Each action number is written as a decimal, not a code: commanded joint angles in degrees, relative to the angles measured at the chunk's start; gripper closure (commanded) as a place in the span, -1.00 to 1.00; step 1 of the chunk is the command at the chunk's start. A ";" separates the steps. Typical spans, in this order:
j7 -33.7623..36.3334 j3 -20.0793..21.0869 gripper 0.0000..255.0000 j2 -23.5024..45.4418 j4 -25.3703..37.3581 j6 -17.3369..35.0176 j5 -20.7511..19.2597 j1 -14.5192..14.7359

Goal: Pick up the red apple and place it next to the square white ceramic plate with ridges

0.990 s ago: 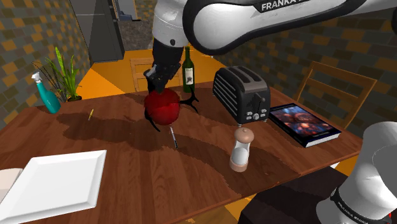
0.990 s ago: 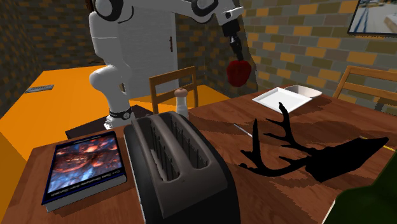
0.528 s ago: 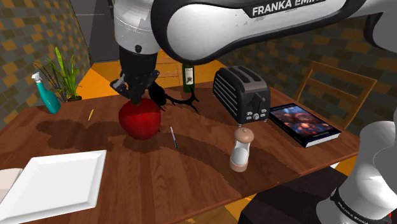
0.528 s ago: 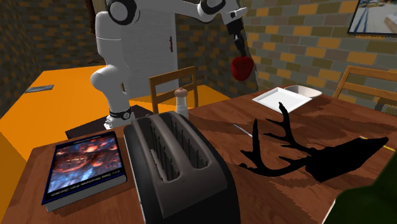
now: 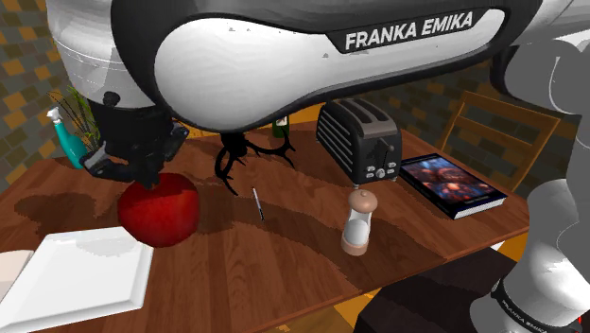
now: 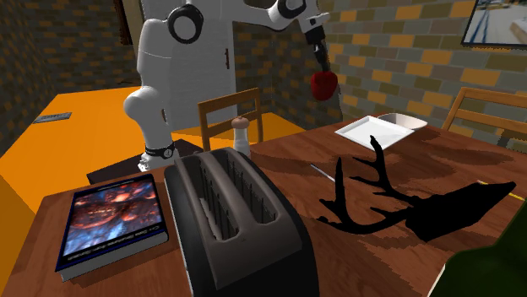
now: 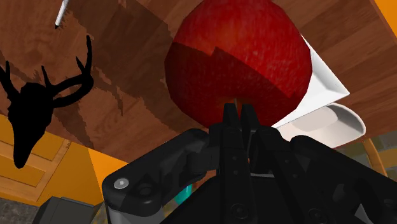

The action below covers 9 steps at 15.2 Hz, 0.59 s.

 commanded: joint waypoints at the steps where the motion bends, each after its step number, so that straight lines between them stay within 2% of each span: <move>1: 1.86 0.27 1.00 3.89 5.75 -2.69 -1.77 2.72; 2: 2.67 0.33 1.00 6.16 9.21 -4.29 -2.68 4.34; 9: 4.53 0.10 1.00 4.91 2.00 1.44 -2.93 3.41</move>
